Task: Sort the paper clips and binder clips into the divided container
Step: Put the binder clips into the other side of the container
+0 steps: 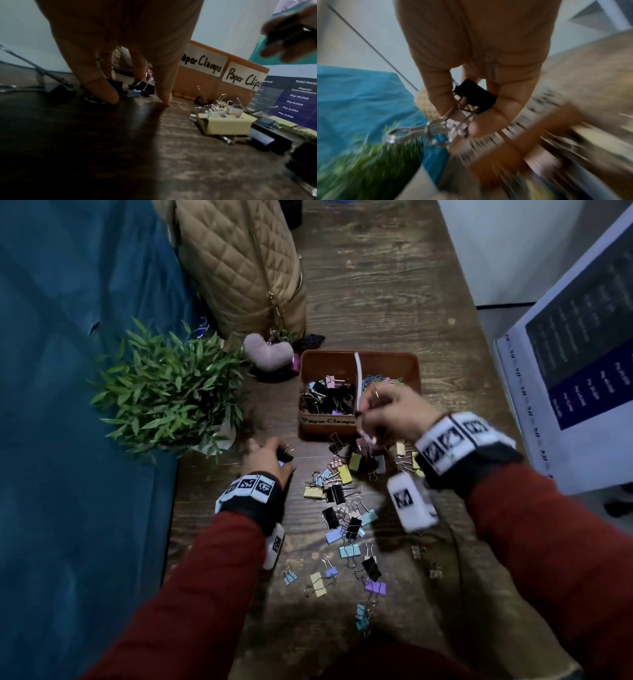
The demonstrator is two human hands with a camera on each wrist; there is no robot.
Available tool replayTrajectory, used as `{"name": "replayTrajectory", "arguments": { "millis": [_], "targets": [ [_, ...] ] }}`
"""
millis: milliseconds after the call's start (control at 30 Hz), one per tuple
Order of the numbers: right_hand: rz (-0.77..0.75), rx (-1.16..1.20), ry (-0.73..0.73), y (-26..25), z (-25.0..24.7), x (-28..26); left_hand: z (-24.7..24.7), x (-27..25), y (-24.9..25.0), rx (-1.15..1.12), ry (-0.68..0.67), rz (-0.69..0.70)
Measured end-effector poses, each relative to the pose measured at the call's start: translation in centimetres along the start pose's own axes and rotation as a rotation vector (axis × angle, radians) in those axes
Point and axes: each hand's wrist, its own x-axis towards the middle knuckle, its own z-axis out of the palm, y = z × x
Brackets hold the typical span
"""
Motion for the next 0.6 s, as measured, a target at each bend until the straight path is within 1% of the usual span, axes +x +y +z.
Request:
{"name": "replayTrajectory", "arguments": {
  "millis": [33, 100, 200, 233, 300, 367, 400, 433, 500, 567, 600],
  "targets": [
    [-0.033, 0.004, 0.037, -1.4, 0.2, 1.0, 0.1, -0.1, 0.1, -0.02, 0.012, 0.024],
    [-0.054, 0.004, 0.092, -3.2, 0.8, 2.9, 0.3, -0.2, 0.0, -0.053, 0.027, 0.064],
    [-0.038, 0.011, 0.095, -4.4, 1.2, 3.3, 0.5, -0.2, -0.4, -0.078, 0.033, 0.091],
    [-0.05, -0.009, 0.102, -4.2, 1.0, 2.8, 0.6, -0.3, -0.5, -0.075, 0.033, 0.098],
    [-0.127, -0.104, 0.158, -3.0, 0.3, 1.6, 0.8, -0.5, -1.0, -0.067, 0.046, 0.112],
    [-0.193, -0.219, 0.218, -0.2, -0.9, -0.3, 1.2, -0.8, -1.6, -0.079, 0.062, 0.116],
    [-0.186, -0.248, 0.232, 1.6, -1.5, -1.5, 1.4, -0.9, -1.8, -0.094, 0.072, 0.117],
    [-0.147, -0.284, 0.242, 3.6, -2.2, -2.6, 1.6, -0.9, -2.0, -0.104, 0.082, 0.118],
    [0.007, -0.481, 0.219, 8.0, -3.0, -5.5, 1.8, -1.0, -2.3, -0.128, 0.094, 0.109],
    [0.14, -0.683, 0.104, 11.4, -3.0, -8.2, 1.9, -1.0, -2.6, -0.202, 0.086, 0.079],
    [0.179, -0.718, 0.07, 13.1, -2.8, -8.8, 1.9, -1.0, -2.6, -0.252, 0.074, 0.067]
  ]
}}
